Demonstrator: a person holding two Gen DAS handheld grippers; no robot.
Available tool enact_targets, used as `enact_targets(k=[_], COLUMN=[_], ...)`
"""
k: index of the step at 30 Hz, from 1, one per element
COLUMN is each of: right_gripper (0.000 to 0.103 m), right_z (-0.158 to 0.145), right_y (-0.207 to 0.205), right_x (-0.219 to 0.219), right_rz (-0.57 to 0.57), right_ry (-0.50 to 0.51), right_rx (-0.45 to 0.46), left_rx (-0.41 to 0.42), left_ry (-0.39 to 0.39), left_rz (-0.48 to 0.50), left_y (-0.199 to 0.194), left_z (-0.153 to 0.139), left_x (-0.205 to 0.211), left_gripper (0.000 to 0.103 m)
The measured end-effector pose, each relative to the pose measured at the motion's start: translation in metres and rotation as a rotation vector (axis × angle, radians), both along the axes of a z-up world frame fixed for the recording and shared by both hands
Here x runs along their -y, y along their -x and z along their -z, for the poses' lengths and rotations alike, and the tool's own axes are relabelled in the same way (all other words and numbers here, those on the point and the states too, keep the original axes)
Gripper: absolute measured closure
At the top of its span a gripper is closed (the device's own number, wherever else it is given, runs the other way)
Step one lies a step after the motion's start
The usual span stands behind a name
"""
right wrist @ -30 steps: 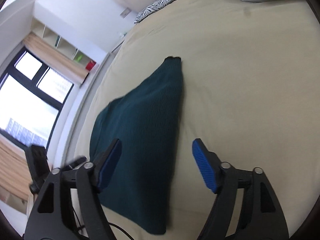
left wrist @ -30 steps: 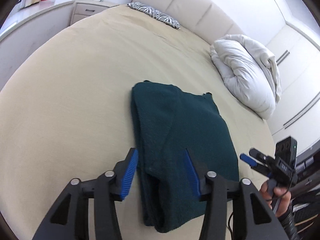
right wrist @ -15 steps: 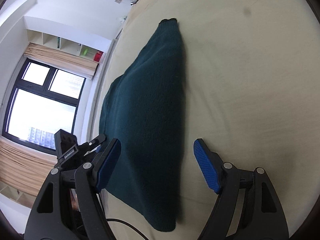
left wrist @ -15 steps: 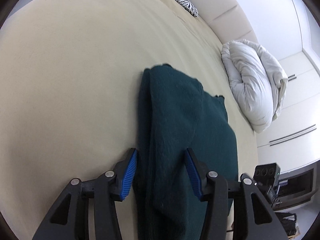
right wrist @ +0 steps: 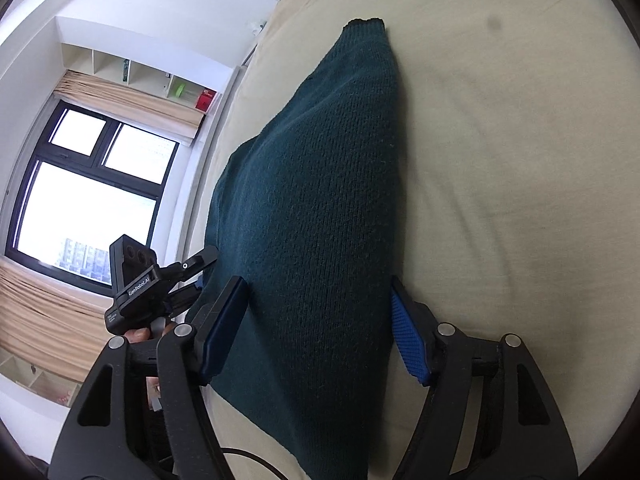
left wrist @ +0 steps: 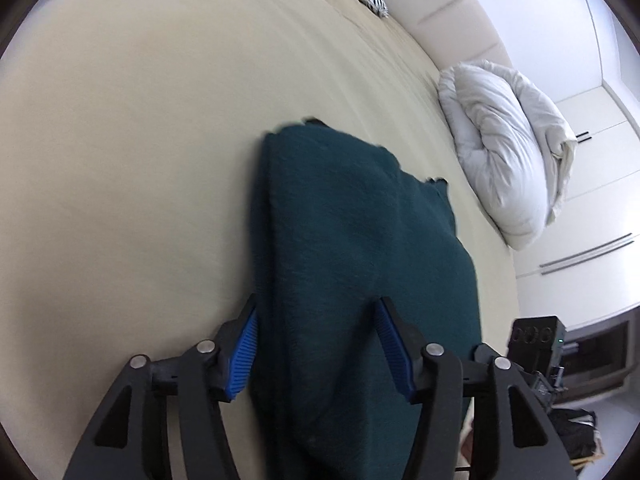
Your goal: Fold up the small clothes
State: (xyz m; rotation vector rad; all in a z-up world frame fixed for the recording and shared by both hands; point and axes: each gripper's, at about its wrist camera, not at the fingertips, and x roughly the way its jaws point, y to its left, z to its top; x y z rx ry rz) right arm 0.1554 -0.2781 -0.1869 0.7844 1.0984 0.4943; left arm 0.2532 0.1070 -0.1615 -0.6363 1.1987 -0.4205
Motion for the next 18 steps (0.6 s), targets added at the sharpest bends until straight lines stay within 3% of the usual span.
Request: enact_targets(k=[4,9,11,14,18], right_gripper=[0.035,0.048,0.054,0.061,0.062], right_z=[-0.001,0.012,0.01,0.0,-0.024], right_y=[0.005,0.002,0.002,0.012,0.039], right_x=[-0.004,-0.004,-0.007,-0.008,-0.008], right_rz=[0.006,0.009,0.012,0.025,0.034], right_ry=[-0.028,-0.042,-0.025,0.011,0.067], right_rx=[0.022,-0.01,-0.016,-0.001,0.039], left_rx=[-0.016,-0.036,-0.021,0.003,0.059], left_ry=[0.028,0.028,0.005,0.008,-0.028], left_rz=[0.014,0.007,0.003,0.001,0.042], left_y=[-0.005,-0.004,0.001,0.014,0.049], left_z=[0.006,0.006,-0.002,-0.018,-0.048], left_x=[0.004,0.007,0.011,0.015,0.029], left_gripper=[0.046,0.071,0.076,0.078,0.078])
